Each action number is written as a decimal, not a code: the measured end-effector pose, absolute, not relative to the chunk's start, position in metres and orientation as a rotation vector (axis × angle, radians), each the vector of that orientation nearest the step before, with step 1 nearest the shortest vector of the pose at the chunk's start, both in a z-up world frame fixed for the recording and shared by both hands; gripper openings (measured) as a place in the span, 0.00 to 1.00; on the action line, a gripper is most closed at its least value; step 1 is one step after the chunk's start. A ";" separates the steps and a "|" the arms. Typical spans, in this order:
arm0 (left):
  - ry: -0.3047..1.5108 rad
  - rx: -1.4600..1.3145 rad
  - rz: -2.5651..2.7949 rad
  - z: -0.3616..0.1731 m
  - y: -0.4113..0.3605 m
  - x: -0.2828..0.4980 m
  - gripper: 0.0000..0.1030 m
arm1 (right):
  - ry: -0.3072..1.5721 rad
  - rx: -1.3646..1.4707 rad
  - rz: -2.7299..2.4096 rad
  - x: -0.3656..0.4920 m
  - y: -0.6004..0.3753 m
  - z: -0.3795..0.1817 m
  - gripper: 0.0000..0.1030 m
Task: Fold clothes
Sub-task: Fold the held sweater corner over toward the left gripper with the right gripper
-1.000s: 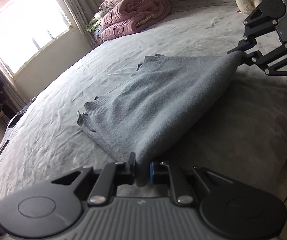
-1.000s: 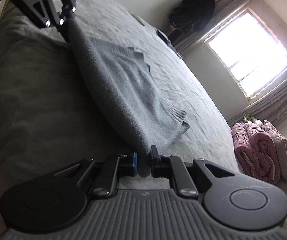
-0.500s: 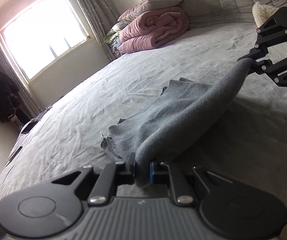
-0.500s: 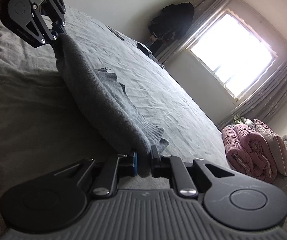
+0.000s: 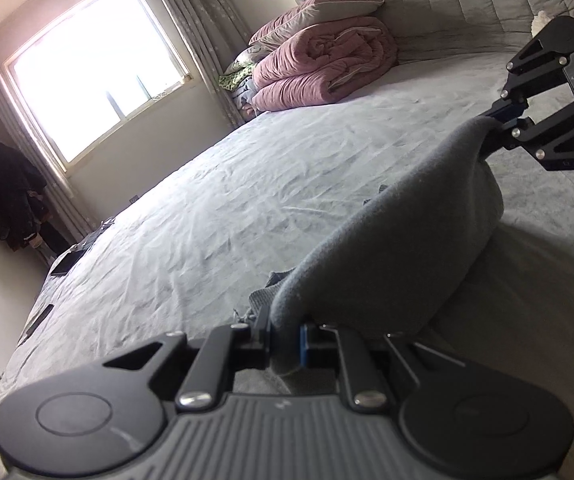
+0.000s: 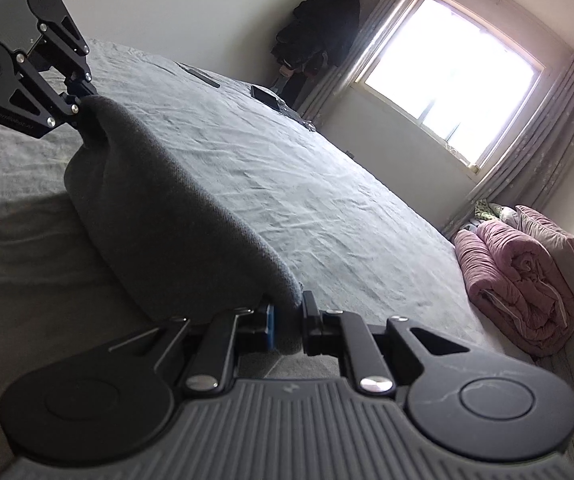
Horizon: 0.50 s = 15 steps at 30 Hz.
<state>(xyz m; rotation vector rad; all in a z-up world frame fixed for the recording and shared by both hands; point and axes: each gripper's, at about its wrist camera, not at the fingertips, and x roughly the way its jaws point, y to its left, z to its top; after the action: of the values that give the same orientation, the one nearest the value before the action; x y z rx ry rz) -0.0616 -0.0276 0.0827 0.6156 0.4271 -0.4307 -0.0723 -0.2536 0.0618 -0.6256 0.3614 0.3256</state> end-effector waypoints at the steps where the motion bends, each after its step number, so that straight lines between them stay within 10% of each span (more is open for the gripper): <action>1: 0.434 0.610 -0.434 0.084 -0.027 -0.056 0.12 | 0.367 -0.616 0.327 -0.068 -0.254 0.062 0.12; 15: 0.637 0.380 -0.526 0.084 -0.018 0.028 0.12 | 0.486 -0.451 0.406 -0.001 -0.263 0.064 0.13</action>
<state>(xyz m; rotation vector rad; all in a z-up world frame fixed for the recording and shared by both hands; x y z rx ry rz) 0.0282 -0.0179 0.0837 0.3805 0.6370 -0.5257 -0.0010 -0.2632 0.0645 -0.4514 0.4861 0.4064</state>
